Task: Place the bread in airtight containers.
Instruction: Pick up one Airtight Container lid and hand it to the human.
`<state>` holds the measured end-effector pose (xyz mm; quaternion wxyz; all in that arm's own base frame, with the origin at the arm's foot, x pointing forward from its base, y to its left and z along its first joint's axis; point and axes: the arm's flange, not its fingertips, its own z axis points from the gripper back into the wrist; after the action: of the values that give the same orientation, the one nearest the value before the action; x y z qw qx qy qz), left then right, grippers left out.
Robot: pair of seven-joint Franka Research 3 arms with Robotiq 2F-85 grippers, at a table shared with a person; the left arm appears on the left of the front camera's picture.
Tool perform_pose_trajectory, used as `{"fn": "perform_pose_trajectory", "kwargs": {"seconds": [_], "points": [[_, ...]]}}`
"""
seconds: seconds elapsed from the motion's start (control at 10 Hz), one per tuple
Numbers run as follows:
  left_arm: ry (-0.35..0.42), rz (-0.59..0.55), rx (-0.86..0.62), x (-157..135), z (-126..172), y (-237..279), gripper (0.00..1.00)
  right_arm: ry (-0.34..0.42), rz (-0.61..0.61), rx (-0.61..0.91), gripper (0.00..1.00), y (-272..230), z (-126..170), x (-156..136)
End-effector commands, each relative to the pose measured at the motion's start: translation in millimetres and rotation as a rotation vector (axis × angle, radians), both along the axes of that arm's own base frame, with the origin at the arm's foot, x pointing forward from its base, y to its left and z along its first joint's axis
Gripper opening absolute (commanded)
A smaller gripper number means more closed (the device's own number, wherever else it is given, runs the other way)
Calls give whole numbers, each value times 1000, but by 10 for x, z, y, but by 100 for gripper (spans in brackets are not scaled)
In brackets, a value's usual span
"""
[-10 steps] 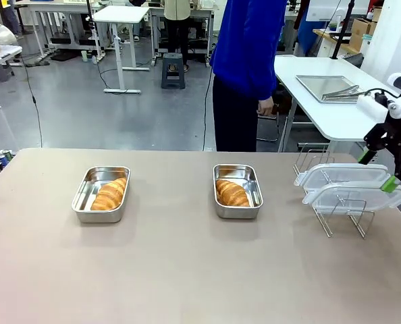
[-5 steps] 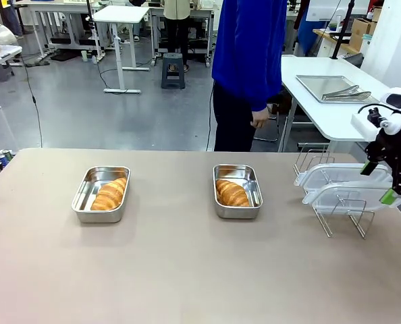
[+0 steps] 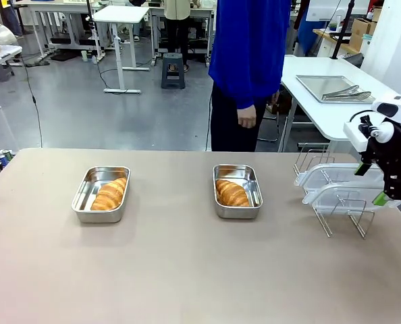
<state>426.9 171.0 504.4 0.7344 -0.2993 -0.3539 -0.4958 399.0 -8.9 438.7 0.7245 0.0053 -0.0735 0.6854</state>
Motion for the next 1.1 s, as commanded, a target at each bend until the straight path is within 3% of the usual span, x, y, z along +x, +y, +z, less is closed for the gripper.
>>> {"fn": "perform_pose_trajectory", "kwargs": {"seconds": [0.0,0.1,0.3,0.4,0.6,1.0], "points": [[-5,-17,5,-18,5,1,91,-38,4,-37,40,4,-65,-5],[-5,-17,5,-18,5,1,91,-41,16,-45,0,10,-74,-15],[-5,-17,5,-18,5,1,91,-47,16,-43,0,9,-78,-17],[-5,-17,5,-18,5,1,91,-54,19,-42,14,13,-77,-18],[-5,-17,5,-18,5,1,91,-57,15,-44,0,6,-65,-47],[-5,-17,5,-18,5,1,91,-58,14,-50,0,-9,25,-104]]}}
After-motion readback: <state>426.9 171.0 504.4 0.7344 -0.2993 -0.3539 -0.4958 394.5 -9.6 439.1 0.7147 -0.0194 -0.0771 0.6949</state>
